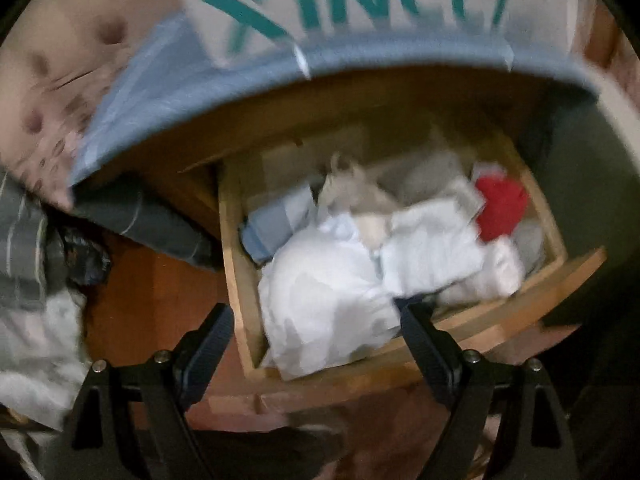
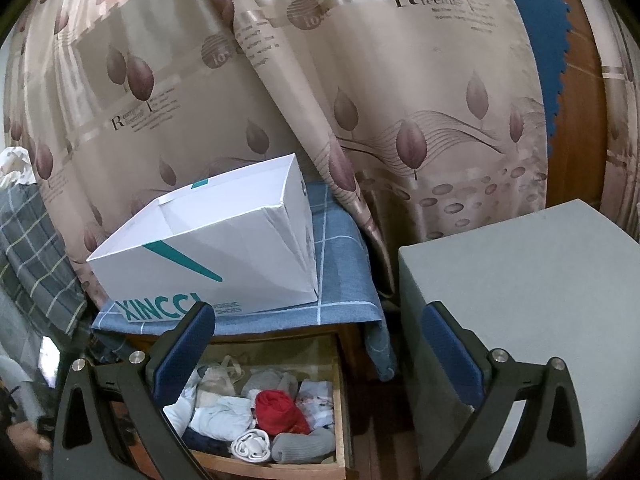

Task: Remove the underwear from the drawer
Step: 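Lower the left tool over the white underwear in the drawer, then grasp the white underwear with the left tool and lift it, then carry the white underwear into the white shoe box and release, then lower the right tool into the drawer over the white cloth, then grasp the white cloth with the right tool and lift it, then carry the white cloth into the shoe box and open the right tool, then lower the left tool onto the rolled white sock in the drawer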

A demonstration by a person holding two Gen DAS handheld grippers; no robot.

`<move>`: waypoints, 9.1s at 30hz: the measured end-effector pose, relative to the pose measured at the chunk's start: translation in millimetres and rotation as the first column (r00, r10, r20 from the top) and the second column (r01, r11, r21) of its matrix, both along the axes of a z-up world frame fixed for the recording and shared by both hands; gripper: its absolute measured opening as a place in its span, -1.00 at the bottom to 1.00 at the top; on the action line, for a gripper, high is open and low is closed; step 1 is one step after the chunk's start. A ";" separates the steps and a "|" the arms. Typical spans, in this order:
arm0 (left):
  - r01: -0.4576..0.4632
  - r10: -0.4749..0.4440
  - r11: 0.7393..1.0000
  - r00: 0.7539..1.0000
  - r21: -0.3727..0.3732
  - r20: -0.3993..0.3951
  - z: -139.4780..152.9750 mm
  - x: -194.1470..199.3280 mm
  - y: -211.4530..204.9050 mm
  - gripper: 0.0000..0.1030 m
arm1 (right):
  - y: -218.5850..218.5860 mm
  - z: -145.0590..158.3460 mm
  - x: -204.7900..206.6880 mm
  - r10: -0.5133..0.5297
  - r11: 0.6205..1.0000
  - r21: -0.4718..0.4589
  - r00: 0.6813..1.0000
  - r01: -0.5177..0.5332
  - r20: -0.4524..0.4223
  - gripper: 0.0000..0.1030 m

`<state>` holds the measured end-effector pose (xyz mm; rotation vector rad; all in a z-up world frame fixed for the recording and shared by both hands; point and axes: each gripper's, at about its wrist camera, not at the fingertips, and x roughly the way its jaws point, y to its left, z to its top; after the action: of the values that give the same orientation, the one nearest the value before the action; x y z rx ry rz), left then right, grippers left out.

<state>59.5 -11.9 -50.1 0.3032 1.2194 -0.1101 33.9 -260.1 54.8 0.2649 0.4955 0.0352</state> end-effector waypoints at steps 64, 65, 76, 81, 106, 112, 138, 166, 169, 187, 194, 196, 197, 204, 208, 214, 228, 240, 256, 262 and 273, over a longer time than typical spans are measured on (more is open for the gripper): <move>-0.039 0.126 0.931 0.968 -0.364 0.218 100.1 -79.0 62.5 -0.85 | 30.0 -15.3 9.2 0.120 0.990 -0.066 0.987 -0.127 -0.103 1.00; -0.033 0.124 0.929 0.966 -0.368 0.227 106.5 -83.3 63.1 -0.86 | 30.9 -15.7 9.9 0.122 0.989 -0.070 0.987 -0.130 -0.107 1.00; 0.100 0.106 0.892 0.902 -0.440 0.418 238.2 -114.7 67.5 -0.85 | 37.8 -17.7 10.3 0.151 0.983 -0.082 0.980 -0.162 -0.126 1.00; 0.160 0.096 0.874 0.869 -0.459 0.486 297.6 -84.5 59.8 -0.85 | 42.0 -18.0 10.2 0.163 0.980 -0.093 0.978 -0.176 -0.130 1.00; 0.047 0.044 0.968 0.936 -0.248 0.350 190.8 155.9 1.8 -0.73 | 40.4 -17.8 7.9 0.181 0.978 -0.079 0.975 -0.192 -0.130 1.00; 0.025 0.073 0.965 0.931 -0.260 0.359 182.5 156.5 4.5 -0.20 | 45.0 -18.6 8.0 0.186 0.974 -0.101 0.973 -0.201 -0.139 1.00; -0.017 0.280 0.846 0.865 -0.534 0.416 147.4 -25.7 138.6 0.13 | 115.9 -73.1 48.6 0.417 0.860 -0.092 0.795 -0.502 -0.440 0.71; -0.092 0.322 0.757 0.914 -0.647 0.246 103.8 -9.5 153.0 0.13 | 247.0 -203.7 126.7 0.452 0.568 -0.052 0.364 -0.821 -0.815 0.35; -0.085 0.306 0.766 0.920 -0.637 0.246 102.8 -8.8 149.3 0.13 | 249.3 -203.7 125.5 0.455 0.547 -0.072 0.369 -0.834 -0.810 0.15; -0.148 0.337 0.723 0.928 -0.675 0.157 90.4 -2.1 158.9 0.14 | 172.9 -143.8 120.9 0.620 0.738 0.269 0.463 -0.619 -0.633 -0.34; -0.151 0.327 0.741 0.932 -0.655 0.155 89.3 -0.6 154.6 0.14 | 166.9 -130.9 108.3 0.587 0.763 0.189 0.538 -0.619 -0.605 -0.37; -0.154 0.325 0.745 0.934 -0.649 0.151 88.7 -0.3 153.9 0.14 | 167.2 -124.0 100.2 0.591 0.755 0.166 0.549 -0.634 -0.591 -0.37; -0.155 0.326 0.745 0.933 -0.649 0.151 88.7 -0.6 154.0 0.14 | 169.2 -117.5 93.2 0.605 0.743 0.154 0.555 -0.651 -0.572 -0.37; -0.164 0.335 0.739 0.931 -0.654 0.145 87.9 -0.1 155.9 0.14 | 156.1 -106.6 83.9 0.582 0.768 0.128 0.600 -0.627 -0.549 -0.39; -0.164 0.337 0.742 0.929 -0.650 0.151 88.4 -1.0 157.0 0.14 | 146.7 -86.0 70.0 0.582 0.786 0.139 0.644 -0.603 -0.496 -0.41; -0.162 0.335 0.742 0.930 -0.650 0.150 89.4 -1.3 156.2 0.14 | 126.3 -21.4 31.9 0.583 0.805 0.143 0.726 -0.575 -0.364 -0.42; -0.107 0.279 0.800 0.937 -0.590 0.209 95.1 -7.5 140.8 0.14 | 106.4 131.0 82.1 0.522 0.851 0.019 0.844 -0.524 -0.123 -0.43; -0.122 0.305 0.846 0.909 -0.519 0.284 101.1 -13.1 141.5 0.26 | 136.0 71.5 207.9 0.436 0.888 0.018 0.829 -0.459 -0.349 -0.42; 0.023 0.355 0.748 0.830 -0.663 0.429 116.9 -30.2 154.3 0.26 | 174.0 20.3 256.3 0.326 0.918 -0.026 0.792 -0.395 -0.516 -0.39; 0.066 0.271 0.780 0.861 -0.623 0.430 119.2 -29.0 141.8 0.26 | 166.8 33.0 252.7 0.341 0.927 0.012 0.828 -0.375 -0.446 -0.18; 0.197 -0.007 0.866 0.924 -0.459 0.383 104.0 -28.7 87.8 0.26 | 81.7 49.9 85.2 0.403 0.912 0.112 0.913 -0.395 -0.061 0.57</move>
<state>30.8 75.9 53.9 -0.0614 0.7597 -0.4331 119.1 -178.4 104.7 0.2572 0.6256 0.4517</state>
